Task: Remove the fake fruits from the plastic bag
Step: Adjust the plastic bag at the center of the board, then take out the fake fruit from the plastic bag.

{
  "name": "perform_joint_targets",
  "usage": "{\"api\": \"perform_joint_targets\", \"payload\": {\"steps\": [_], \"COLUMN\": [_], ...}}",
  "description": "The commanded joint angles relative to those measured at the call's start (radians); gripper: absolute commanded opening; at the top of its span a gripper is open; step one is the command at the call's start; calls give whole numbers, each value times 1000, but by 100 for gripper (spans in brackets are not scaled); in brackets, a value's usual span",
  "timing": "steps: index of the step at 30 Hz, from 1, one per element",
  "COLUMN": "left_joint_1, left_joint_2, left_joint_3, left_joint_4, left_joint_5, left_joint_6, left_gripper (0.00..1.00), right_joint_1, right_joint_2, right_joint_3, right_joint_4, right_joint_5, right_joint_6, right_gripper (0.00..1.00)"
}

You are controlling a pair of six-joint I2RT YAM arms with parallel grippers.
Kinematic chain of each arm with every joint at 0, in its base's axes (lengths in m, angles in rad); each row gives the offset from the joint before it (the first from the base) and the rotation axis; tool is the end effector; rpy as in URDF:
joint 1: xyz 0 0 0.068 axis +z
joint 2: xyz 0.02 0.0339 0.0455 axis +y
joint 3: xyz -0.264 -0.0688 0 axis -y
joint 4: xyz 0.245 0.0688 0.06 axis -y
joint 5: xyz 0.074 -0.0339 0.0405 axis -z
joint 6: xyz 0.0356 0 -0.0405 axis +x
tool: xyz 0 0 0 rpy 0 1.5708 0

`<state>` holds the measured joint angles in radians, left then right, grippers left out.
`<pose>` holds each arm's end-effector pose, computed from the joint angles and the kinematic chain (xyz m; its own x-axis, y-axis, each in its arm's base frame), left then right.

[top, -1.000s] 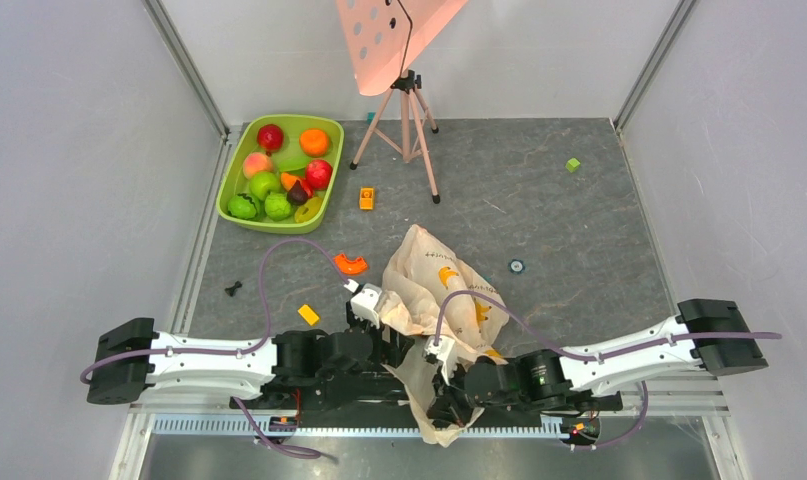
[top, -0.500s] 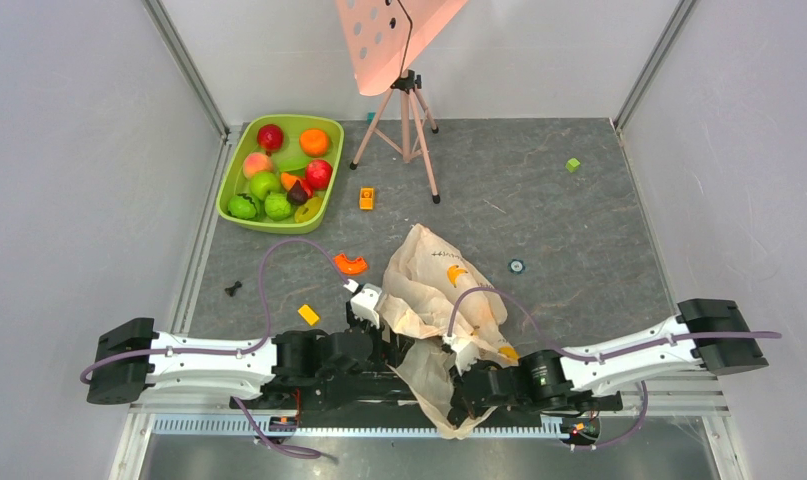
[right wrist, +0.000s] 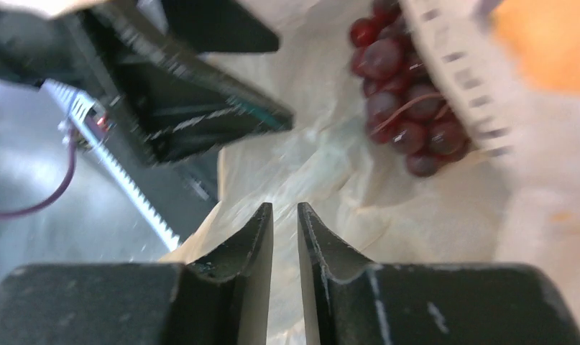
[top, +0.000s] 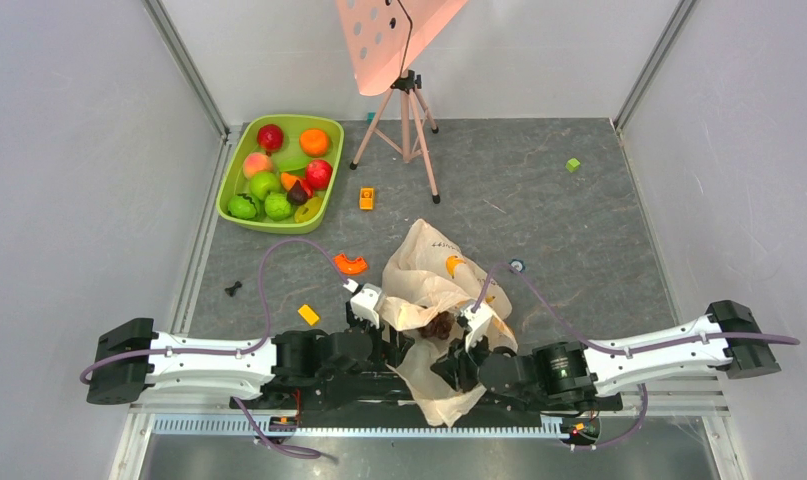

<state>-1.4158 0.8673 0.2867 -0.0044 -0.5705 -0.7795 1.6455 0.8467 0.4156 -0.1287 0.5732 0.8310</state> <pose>0.0458 -0.1686 0.1732 -0.5963 -0.0160 -0.8026 0.4821 0.7923 -0.3739 0.0058 0.1818 0.2082 -0.6174 -0.0648 -0.7839 -0.6172 0.6578 0.4317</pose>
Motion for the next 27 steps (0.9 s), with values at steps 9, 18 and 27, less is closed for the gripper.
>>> {"api": "perform_joint_targets", "payload": {"steps": [9,18,27], "left_joint_1": [-6,-6,-6], "left_joint_2": [-25,-81,-176], "left_joint_3": [11,29,44], "left_joint_4": [18,27,224], "left_joint_5": [-21,36,368], "left_joint_6": [13,67,193], "left_gripper": [87,87,84], "right_joint_1": [-189,-190,-190], "right_joint_2": [-11,-37,-84], "right_joint_3": [-63,-164,-237], "right_joint_4": [56,104,183], "right_joint_5": [145,309,364], "right_joint_6": [125,322,349], "right_gripper": [33,51,45]}}
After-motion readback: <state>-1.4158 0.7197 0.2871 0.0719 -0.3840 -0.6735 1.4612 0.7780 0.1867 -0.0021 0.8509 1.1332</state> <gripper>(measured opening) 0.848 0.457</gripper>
